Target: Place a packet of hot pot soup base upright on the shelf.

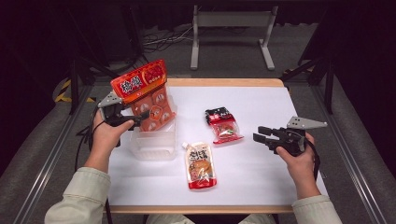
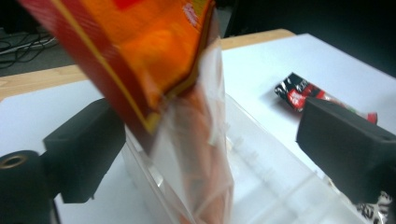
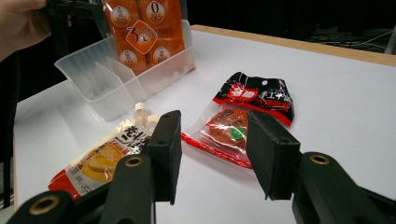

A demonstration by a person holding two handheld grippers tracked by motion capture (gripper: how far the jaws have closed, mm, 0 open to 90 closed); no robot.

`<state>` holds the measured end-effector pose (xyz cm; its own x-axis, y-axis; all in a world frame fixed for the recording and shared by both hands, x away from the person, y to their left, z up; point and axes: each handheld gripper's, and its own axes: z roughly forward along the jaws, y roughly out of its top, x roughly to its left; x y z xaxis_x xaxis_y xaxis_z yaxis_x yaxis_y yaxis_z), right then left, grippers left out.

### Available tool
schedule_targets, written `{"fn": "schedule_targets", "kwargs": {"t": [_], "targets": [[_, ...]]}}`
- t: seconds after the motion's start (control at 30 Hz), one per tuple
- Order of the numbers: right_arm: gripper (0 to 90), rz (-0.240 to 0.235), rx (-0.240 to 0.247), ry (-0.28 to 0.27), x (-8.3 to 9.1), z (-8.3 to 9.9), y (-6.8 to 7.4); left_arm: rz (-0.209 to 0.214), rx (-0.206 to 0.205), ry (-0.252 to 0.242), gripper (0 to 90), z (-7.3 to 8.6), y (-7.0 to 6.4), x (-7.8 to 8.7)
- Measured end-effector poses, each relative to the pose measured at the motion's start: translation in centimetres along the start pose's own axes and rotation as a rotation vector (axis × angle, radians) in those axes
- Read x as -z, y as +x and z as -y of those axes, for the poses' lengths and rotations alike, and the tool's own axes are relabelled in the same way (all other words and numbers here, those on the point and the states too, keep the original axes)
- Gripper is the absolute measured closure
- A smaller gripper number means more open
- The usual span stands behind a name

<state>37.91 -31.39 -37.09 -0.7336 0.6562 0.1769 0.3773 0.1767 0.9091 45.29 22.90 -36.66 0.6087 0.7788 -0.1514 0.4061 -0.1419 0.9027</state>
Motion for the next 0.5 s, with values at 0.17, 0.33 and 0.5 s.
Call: {"fn": "schedule_targets", "kwargs": {"t": [0.17,0.33,0.5], "targets": [[55.7,0.005,0.0,0.004,0.1,0.1,0.0,-0.06,-0.019,0.031,7.3,0.3,-0.4,1.4],[55.5,0.006,0.0,0.008,0.0,0.1,0.0,-0.084,-0.036,-0.002,7.9,0.6,-0.9,3.6],[55.3,0.01,-0.001,0.015,0.0,0.2,-0.1,-0.079,-0.045,-0.026,7.6,1.0,-1.7,4.9]]}}
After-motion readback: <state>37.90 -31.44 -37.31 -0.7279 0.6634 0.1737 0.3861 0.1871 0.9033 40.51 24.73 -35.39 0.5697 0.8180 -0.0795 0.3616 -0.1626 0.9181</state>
